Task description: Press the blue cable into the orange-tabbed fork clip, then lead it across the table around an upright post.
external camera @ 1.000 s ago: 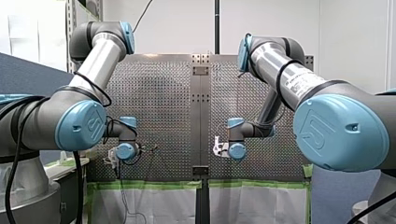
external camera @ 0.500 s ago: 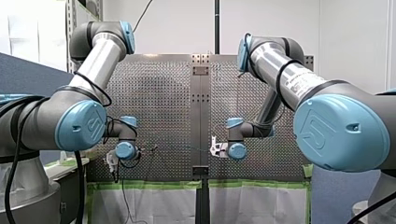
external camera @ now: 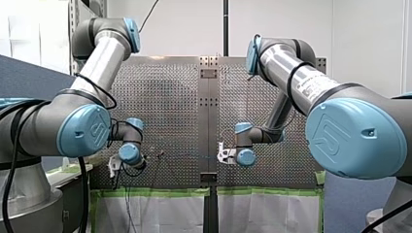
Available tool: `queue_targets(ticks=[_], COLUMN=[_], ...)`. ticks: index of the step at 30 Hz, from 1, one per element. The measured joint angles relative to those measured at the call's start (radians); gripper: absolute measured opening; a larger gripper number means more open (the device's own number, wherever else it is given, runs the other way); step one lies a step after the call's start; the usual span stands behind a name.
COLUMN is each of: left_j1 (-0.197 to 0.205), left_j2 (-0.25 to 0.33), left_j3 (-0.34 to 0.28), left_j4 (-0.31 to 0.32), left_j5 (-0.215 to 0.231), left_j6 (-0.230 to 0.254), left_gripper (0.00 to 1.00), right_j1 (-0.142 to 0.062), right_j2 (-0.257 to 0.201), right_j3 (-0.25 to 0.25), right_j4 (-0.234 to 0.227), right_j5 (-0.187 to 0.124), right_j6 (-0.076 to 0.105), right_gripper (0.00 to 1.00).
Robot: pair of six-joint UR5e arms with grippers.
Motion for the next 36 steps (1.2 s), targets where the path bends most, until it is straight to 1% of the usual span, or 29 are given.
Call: queue_targets(ticks=[4, 11, 15, 19, 27, 29, 31, 36], left_j1=[-0.004, -0.027, -0.033, -0.036, -0.048, -0.053, -0.058, -0.072], left_j2=[0.038, 0.109, 0.145, 0.188, 0.266, 0.273, 0.272, 0.250], left_j3=[-0.038, -0.109, -0.145, -0.187, -0.274, -0.297, -0.316, -0.340], left_j4=[0.015, 0.079, 0.115, 0.138, 0.141, 0.146, 0.155, 0.184], left_j5=[0.037, 0.108, 0.123, 0.102, 0.021, -0.001, -0.012, -0.004], left_j6=[-0.013, -0.077, -0.086, -0.086, -0.079, -0.085, -0.088, -0.087], left_gripper=[1.00, 1.00, 1.00, 1.00, 1.00, 1.00, 1.00, 1.00], right_j1=[0.000, 0.000, 0.000, 0.000, 0.002, 0.003, 0.003, 0.004], right_j2=[0.000, 0.000, 0.000, 0.000, 0.000, 0.000, 0.000, 0.000], right_j3=[0.000, 0.000, 0.000, 0.000, 0.000, 0.000, 0.000, 0.000], right_j4=[0.010, 0.016, 0.016, 0.015, 0.017, 0.017, 0.017, 0.017], right_j5=[0.000, 0.000, 0.001, 0.001, 0.001, 0.001, 0.001, 0.001], right_j6=[0.002, 0.004, 0.004, 0.004, 0.005, 0.005, 0.005, 0.006], right_gripper=[0.00, 0.00, 0.00, 0.00, 0.00, 0.00, 0.00, 0.00])
